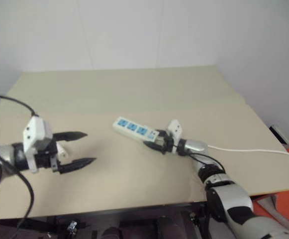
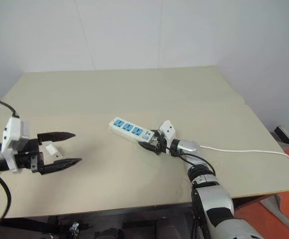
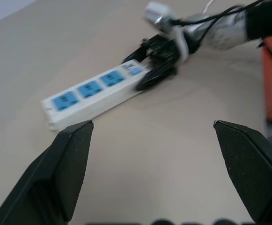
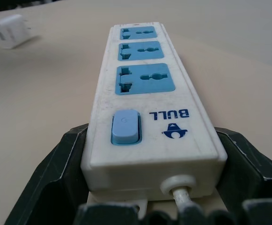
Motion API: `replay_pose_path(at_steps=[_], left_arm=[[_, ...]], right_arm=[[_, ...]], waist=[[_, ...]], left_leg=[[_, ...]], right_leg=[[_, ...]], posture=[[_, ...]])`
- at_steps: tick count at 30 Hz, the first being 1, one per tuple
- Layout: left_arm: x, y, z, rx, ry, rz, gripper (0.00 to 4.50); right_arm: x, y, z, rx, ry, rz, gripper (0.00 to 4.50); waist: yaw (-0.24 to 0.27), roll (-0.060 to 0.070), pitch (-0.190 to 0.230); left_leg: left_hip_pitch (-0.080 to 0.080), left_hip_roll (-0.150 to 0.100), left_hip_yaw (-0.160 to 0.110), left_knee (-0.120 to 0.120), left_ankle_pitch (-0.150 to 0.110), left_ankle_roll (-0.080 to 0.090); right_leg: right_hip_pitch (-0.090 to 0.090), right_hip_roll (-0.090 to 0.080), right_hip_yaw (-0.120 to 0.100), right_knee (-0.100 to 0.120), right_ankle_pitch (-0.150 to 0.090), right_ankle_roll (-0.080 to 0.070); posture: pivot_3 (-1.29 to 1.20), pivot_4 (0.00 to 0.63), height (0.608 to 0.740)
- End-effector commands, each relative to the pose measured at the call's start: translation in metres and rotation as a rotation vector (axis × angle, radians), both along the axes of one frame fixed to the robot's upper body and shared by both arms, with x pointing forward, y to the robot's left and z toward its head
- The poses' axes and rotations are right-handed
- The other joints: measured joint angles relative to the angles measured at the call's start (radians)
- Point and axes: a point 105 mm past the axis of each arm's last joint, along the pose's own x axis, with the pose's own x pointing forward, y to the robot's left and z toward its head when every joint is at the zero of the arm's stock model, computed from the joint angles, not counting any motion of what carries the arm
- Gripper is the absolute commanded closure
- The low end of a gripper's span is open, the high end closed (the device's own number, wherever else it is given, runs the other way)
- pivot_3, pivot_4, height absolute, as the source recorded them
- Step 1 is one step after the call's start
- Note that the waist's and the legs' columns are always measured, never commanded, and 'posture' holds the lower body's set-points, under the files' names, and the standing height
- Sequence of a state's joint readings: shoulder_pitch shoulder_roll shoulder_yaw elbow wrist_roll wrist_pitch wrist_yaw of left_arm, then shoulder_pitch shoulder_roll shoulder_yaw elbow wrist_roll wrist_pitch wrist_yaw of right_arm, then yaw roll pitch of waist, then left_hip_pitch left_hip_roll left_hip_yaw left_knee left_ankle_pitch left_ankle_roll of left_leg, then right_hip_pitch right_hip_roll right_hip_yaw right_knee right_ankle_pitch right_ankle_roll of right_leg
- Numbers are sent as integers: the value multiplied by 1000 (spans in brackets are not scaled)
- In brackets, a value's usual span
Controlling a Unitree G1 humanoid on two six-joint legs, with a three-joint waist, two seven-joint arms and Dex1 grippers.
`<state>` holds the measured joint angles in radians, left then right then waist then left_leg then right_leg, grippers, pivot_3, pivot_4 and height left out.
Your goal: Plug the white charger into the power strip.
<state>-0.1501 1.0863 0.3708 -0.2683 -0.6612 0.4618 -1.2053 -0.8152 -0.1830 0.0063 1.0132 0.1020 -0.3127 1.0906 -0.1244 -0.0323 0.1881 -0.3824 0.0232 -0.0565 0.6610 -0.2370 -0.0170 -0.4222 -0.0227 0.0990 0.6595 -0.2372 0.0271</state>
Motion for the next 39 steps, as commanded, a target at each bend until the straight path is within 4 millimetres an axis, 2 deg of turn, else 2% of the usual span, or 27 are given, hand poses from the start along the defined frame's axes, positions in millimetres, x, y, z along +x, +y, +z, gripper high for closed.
replay_pose_path(at_steps=[1, 4, 8, 10, 13, 19, 23, 28, 39], left_arm=[[10, 14, 14, 172, -21, -75, 0], [15, 20, 16, 267, 10, -142, 0], [29, 46, 3, 680, 40, -204, 0], [36, 55, -3, 816, 39, -235, 0], [48, 54, -13, 999, 13, -344, 0], [63, 53, -28, 1242, -2, -548, 0], [73, 55, -31, 1341, -8, -625, 0], [81, 54, -34, 1368, 9, -656, 0], [81, 57, -57, 1434, 44, -763, 0]], right_arm=[[-25, 13, 7, -19, -26, 209, 1065], [-39, 12, 4, -63, -16, 293, 1065], [-62, 7, -5, -152, 22, 434, 1065], [-67, 7, -5, -161, 31, 455, 1065], [-72, 8, -6, -163, 34, 462, 1065], [-71, 10, -4, -157, 29, 432, 1065], [-71, 8, -4, -153, 33, 411, 1065], [-73, 6, -5, -154, 36, 392, 1065], [-71, 6, 0, -129, 30, 352, 1065]], waist=[[0, 0, 0], [-1, 1, 1], [5, 1, 1], [2, 1, 1], [10, 1, 1], [18, 1, 1], [21, 1, 1], [26, 1, 1], [27, 1, 1]], left_leg=[[0, 0, 0, 0, 0, 0], [0, 0, 1, 0, 0, 0], [-1, 0, 0, 0, 0, 0], [-1, 0, 1, 0, 0, 0], [-1, 0, 1, 0, 0, 0], [-2, -1, 1, 1, 0, 0], [-2, -1, 1, 1, 0, 0], [-3, -1, 1, 2, 0, 0], [-4, -1, 0, 3, 0, 0]], right_leg=[[0, 0, 0, 0, 0, 0], [-1, 0, 1, 0, 0, 0], [-1, 1, 0, 1, 0, 0], [-1, 1, 1, 1, 0, 0], [-1, 1, 1, 2, -1, 1], [-2, 1, 1, 3, -2, 3], [-3, 1, 1, 4, -1, 1], [-3, 1, 1, 4, -2, 3], [-3, 0, 1, 4, -2, 3]], posture=[[0, 150, 740], [0, 150, 740], [0, 150, 740], [0, 150, 740], [0, 150, 740], [0, 150, 740], [0, 150, 740], [0, 150, 740], [0, 150, 740]])
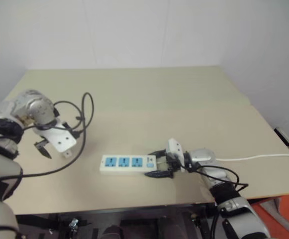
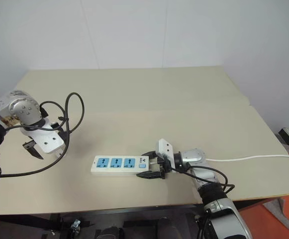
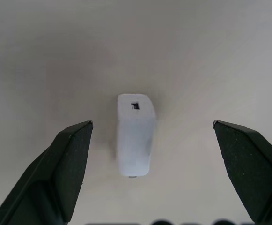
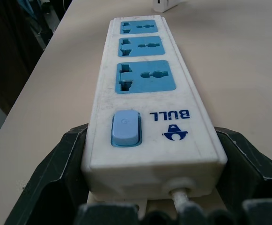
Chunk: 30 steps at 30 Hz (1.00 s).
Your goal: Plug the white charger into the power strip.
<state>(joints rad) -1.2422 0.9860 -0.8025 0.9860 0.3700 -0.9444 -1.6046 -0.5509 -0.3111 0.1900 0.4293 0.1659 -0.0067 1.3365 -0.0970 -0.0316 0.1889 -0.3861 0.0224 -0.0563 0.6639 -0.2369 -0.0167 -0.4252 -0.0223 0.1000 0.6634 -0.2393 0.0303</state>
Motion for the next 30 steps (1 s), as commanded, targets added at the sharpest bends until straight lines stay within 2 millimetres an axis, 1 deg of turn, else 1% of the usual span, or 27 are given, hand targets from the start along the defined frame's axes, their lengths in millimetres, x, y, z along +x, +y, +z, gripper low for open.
replay_pose_path(at_steps=[1, 6, 12, 16, 23, 26, 30], left_arm=[[1, 1, -1, 9, -10, -26, 0], [5, 0, -7, 35, -28, -60, 0], [9, 0, -23, 55, -45, -92, 0], [10, 5, -34, 73, -57, -97, 0], [10, 0, -43, 43, -54, -115, 0], [8, 0, -45, 39, -44, -120, 634], [6, 0, -46, 28, -33, -132, 1903]], right_arm=[[0, 4, 9, 24, -24, 0, 1065], [0, 4, 10, 41, -28, -25, 1065], [0, 2, 11, 51, -30, -48, 1065], [-1, 1, 12, 52, -29, -57, 1065], [-2, 0, 12, 53, -27, -61, 1065], [-2, 0, 12, 53, -27, -61, 1065], [-2, 0, 12, 48, -26, -62, 1065]], waist=[[0, 0, 0], [0, 0, 0], [1, 0, 0], [2, 0, 0], [6, 0, 0], [6, 0, 0], [2, 0, 0]], left_leg=[[0, 0, 0, 0, 0, 0], [0, 0, 0, 0, 0, 0], [-1, 0, -1, 0, 0, 0], [-1, -1, -1, 0, 0, 0], [2, -3, -1, 1, 0, 0], [2, -3, -1, 1, 0, 0], [2, -3, -1, 1, 0, 0]], right_leg=[[0, 0, 0, 0, 0, 0], [0, 0, 0, 0, 1, -2], [0, 0, 0, 0, 1, -2], [0, -1, 0, 0, 1, -2], [2, -2, -1, 1, 1, -1], [3, -2, -1, 1, 1, -1], [2, -2, 0, 1, 1, -1]], posture=[[0, 150, 740], [0, 150, 740], [0, 150, 740], [0, 150, 740], [0, 150, 740], [0, 150, 740], [0, 150, 740]])
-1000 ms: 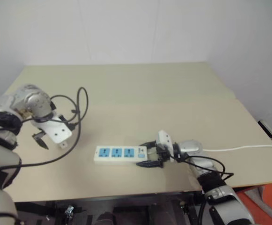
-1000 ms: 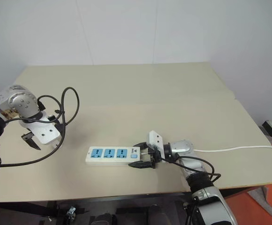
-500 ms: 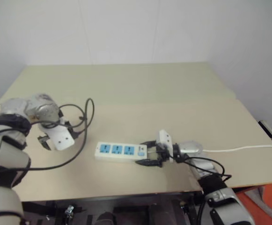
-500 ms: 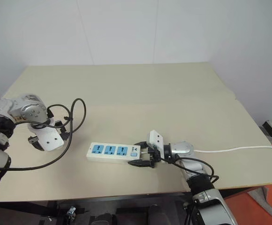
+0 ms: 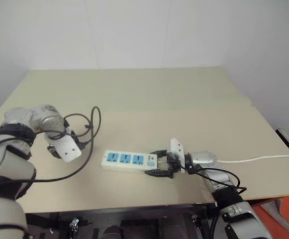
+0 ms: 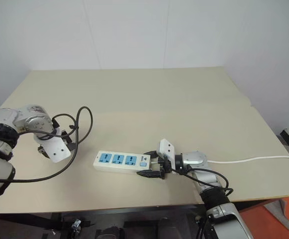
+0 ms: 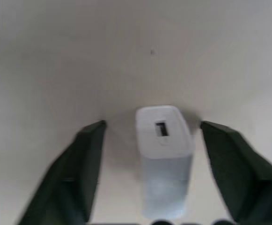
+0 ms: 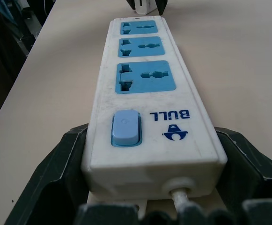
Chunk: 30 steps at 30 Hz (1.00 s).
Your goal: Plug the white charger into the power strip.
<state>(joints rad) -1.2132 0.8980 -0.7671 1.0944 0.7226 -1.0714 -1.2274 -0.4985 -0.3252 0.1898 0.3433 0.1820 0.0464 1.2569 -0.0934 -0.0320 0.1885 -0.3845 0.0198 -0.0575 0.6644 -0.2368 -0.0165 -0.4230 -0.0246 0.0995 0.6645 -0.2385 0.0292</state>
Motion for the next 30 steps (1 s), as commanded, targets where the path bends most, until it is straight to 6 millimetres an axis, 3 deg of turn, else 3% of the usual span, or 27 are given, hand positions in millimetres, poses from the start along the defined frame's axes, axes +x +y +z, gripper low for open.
replay_pose_path(at_steps=[1, 5, 6, 10, 14, 19, 22, 30], left_arm=[[-11, 6, -12, 16, 66, -8, 2226], [-15, 4, -12, 9, 105, -20, 3415], [-16, 3, -11, -4, 109, -20, 3471], [-17, -7, -9, -76, 118, -9, 3471], [-15, -24, 7, -223, 125, 43, 3471], [-12, -45, 33, -410, 90, 92, 3471], [-12, -63, 60, -580, 71, 123, 3471], [-22, -107, 111, -1042, 172, 174, 3471]], right_arm=[[-1, 3, 12, 31, -34, 14, 1065], [0, 3, 12, 30, -37, 11, 1065], [1, 3, 12, 30, -37, 10, 1065], [1, 3, 10, 26, -36, 9, 1065], [-2, 3, 8, 4, -40, 50, 1065], [-1, 4, 9, -10, -51, 85, 1065], [0, 5, 6, -31, -73, 114, 1065], [0, 10, -3, -62, -126, 188, 1065]], waist=[[-3, 0, 0], [-4, 0, 0], [-4, 0, 0], [-4, 0, 0], [-2, 0, 0], [-4, 0, 0], [-5, 0, 0], [-5, 0, 0]], left_leg=[[0, 0, 0, 0, 0, 0], [0, 0, 0, 0, 0, 0], [0, 0, 0, 0, 0, 0], [0, 0, 0, 0, 0, 0], [0, 0, 0, 0, 0, 0], [-3, 0, -2, 2, 0, 0], [-3, 0, -2, 2, 0, 0], [-2, 1, -2, 2, 0, 0]], right_leg=[[0, 0, 0, 0, 0, 0], [0, 0, 0, 0, 0, 0], [0, 0, 0, 0, 0, 0], [0, 0, 0, 0, 0, 0], [0, 0, 0, 0, 0, 0], [-1, 0, -1, 0, 0, 0], [-2, 0, -1, 0, 0, 0], [-1, 0, -1, 1, 0, 0]], posture=[[0, 150, 740], [0, 150, 740], [0, 150, 740], [0, 150, 740], [0, 150, 740], [0, 150, 740], [0, 150, 740], [0, 150, 740]])
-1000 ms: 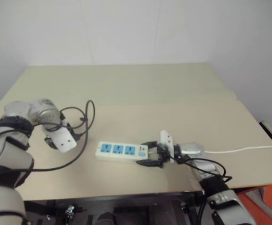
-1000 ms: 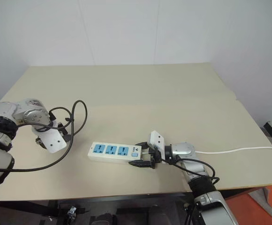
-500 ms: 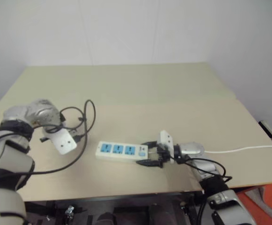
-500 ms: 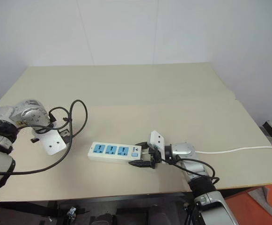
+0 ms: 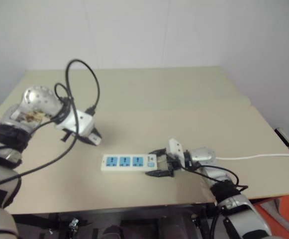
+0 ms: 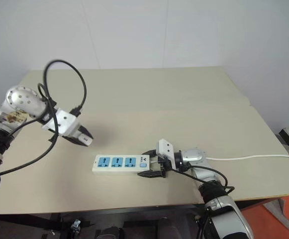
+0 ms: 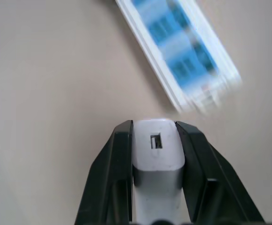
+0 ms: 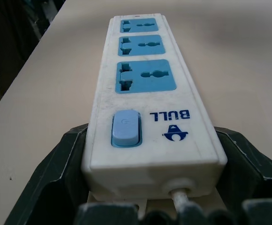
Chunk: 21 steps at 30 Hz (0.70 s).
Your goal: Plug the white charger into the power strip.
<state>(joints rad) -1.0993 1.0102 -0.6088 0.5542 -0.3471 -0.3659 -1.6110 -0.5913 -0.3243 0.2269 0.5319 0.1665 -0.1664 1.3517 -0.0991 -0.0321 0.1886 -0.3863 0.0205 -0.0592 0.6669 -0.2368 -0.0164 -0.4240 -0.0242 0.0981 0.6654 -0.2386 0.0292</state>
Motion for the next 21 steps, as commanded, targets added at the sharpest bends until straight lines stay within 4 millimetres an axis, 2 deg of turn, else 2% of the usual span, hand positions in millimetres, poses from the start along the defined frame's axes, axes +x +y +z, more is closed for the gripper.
replay_pose_path(at_steps=[1, 6, 12, 15, 21], left_arm=[[-1, -22, 30, -259, -7, 13, 3471], [6, -56, 41, -617, 11, 129, 3471], [-1, -84, 36, -865, 101, 223, 3471], [-10, -94, 31, -932, 164, 246, 3471], [-30, -105, 9, -960, 322, 287, 3471]], right_arm=[[-5, 8, -3, -24, -28, 76, 1065], [-6, 9, -6, -24, -19, 98, 1065], [-1, 8, -12, -16, 4, 48, 1065], [0, 7, -15, -17, 5, 27, 1065], [-5, 7, -20, -17, 23, 29, 1065]], waist=[[1, 0, 0], [0, 0, 0], [-1, 0, 0], [-2, -1, -1], [-3, -1, -2]], left_leg=[[0, 0, 0, 0, 0, 0], [2, 0, 0, 0, 0, 0], [3, 1, -1, 0, 0, 0], [5, 1, 0, 0, 0, 0], [7, 1, 0, 0, 0, 0]], right_leg=[[0, 0, 0, 0, 0, 0], [1, 0, 0, 0, 0, 0], [1, 0, 0, 2, 1, -1], [3, 0, 0, 2, 1, -1], [5, 0, 1, 2, 1, -1]], posture=[[0, 150, 740], [0, 150, 740], [0, 150, 740], [0, 150, 740], [0, 150, 740]])
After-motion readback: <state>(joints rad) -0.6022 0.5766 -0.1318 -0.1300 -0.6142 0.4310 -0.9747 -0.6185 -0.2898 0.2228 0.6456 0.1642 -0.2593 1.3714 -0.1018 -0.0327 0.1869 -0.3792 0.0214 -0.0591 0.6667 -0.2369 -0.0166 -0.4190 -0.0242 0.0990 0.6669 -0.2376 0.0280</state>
